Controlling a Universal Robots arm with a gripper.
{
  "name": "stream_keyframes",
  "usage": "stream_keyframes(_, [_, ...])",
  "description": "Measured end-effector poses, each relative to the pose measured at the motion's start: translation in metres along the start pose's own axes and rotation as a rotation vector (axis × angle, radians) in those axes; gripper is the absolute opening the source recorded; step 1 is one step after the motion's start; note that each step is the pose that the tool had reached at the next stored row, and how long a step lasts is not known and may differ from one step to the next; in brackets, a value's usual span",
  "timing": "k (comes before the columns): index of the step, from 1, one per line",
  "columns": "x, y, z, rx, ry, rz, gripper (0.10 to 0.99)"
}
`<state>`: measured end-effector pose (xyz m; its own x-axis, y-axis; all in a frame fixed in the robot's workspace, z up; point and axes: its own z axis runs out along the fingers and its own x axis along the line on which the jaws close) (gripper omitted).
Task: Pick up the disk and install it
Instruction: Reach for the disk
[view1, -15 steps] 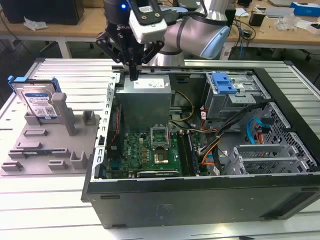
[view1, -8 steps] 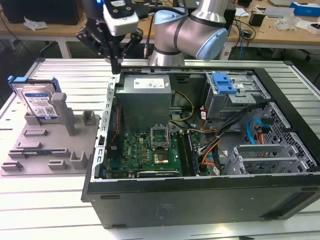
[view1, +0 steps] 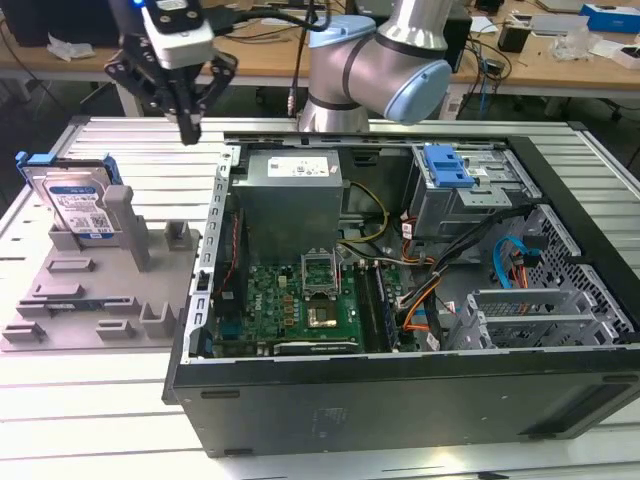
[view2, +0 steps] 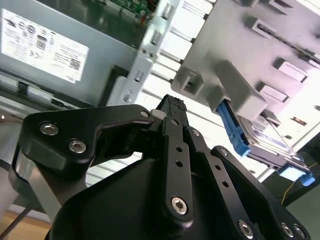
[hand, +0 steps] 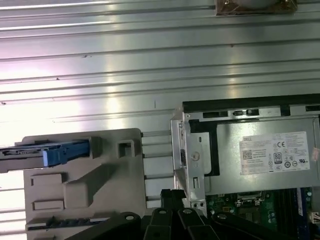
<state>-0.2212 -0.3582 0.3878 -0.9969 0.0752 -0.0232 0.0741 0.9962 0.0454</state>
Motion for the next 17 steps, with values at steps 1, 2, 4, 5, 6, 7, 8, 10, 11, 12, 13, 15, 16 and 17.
stream_keyframes(1, [0.0048, 0.0005, 0.0005, 0.000, 0.0000, 0.000, 0.106])
stream_keyframes(2, [0.0091, 0.0009, 0.0010, 0.000, -0.0002, 0.000, 0.106])
stream_keyframes(4, [0.0210, 0.0026, 0.0022, 0.000, 0.0000, 0.000, 0.106])
stream_keyframes(5, [0.0255, 0.0036, 0.0027, 0.000, 0.0000, 0.000, 0.106])
stream_keyframes(6, [0.0324, 0.0061, 0.0037, 0.000, -0.0003, 0.000, 0.106])
stream_keyframes(7, [0.0394, 0.0099, 0.0048, 0.000, 0.0000, 0.000, 0.106])
stream_keyframes(8, [0.0447, 0.0127, 0.0057, 0.000, -0.0001, 0.000, 0.106])
stream_keyframes(10, [0.0526, 0.0168, 0.0069, 0.000, 0.0000, 0.000, 0.106])
stream_keyframes(11, [0.0556, 0.0184, 0.0074, 0.000, 0.0001, 0.000, 0.106])
stream_keyframes(12, [0.0596, 0.0205, 0.0080, 0.000, 0.0000, 0.000, 0.106])
stream_keyframes(13, [0.0635, 0.0225, 0.0087, 0.000, 0.0000, 0.000, 0.106])
stream_keyframes(15, [0.0742, 0.0281, 0.0105, 0.000, -0.0002, 0.000, 0.106])
stream_keyframes(16, [0.0818, 0.0317, 0.0114, 0.000, -0.0001, 0.000, 0.106])
stream_keyframes(17, [0.0872, 0.0342, 0.0122, 0.000, -0.0001, 0.000, 0.106])
